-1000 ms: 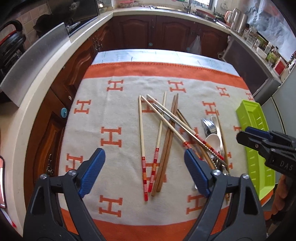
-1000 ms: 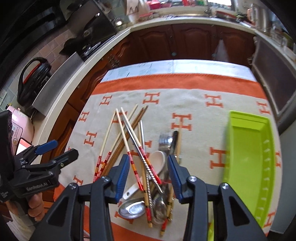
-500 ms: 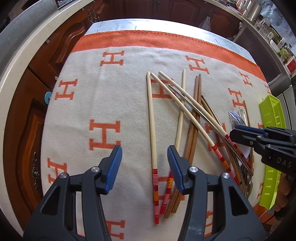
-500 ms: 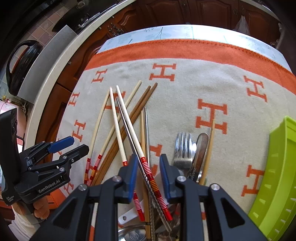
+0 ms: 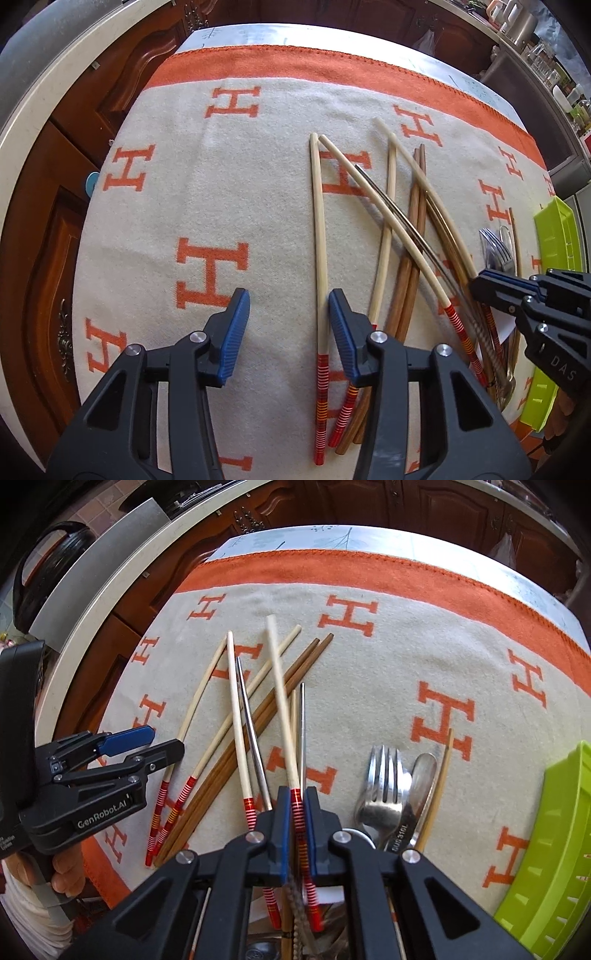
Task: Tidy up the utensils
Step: 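Reach the right tool into the pile and grasp a pair of red-banded chopsticks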
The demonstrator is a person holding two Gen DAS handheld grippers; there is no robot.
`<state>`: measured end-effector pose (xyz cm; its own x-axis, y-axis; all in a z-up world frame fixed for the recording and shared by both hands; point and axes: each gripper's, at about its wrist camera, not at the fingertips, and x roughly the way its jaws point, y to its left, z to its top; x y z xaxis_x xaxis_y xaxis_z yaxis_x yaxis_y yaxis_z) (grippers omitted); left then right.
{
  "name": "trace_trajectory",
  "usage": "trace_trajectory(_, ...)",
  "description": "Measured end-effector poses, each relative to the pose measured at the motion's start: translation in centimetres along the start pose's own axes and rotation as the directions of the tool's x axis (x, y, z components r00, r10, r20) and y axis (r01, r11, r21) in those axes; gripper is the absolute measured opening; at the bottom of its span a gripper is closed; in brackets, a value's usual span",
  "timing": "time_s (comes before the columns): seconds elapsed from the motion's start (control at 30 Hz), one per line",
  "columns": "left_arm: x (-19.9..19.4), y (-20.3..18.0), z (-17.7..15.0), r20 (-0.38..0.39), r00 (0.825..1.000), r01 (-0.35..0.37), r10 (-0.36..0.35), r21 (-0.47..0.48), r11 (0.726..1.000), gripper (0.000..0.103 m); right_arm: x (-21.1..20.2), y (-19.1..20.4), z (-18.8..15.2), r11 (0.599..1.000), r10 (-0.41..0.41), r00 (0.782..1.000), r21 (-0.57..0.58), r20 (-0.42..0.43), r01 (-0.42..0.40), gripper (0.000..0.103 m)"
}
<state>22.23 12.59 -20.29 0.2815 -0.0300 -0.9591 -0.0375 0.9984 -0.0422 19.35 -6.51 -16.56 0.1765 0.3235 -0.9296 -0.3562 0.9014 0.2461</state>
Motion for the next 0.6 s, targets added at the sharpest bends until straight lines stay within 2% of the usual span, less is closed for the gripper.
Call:
trace_trajectory(0.07,0.0,0.0,0.0,0.009,1.000,-0.017,0.017,0.001,1.000,0.028,-0.2,0.1,-0.2,1.000,-0.014,1.000,-0.008,0.013,0.014,0.006)
trace_trajectory(0.13,-0.1,-0.1,0.0,0.011,1.000,-0.011,0.011,-0.002,1.000,0.005,-0.6,0.2,-0.5,1.000,-0.013,0.999,-0.009,0.029,0.013,0.005)
trace_trajectory(0.37,-1.1,0.4,-0.5,0.013,1.000,0.013,-0.012,-0.061,0.998,0.004,-2.4,-0.4,-1.3,0.999,0.033,0.995,0.038,0.092,-0.037,0.005)
trace_trajectory(0.6,-6.7,-0.9,-2.4,0.094,0.994,0.064,-0.058,-0.064,0.996,0.004,-5.3,-1.8,-3.7,0.988,0.081,0.982,0.115,0.170,-0.101,0.005)
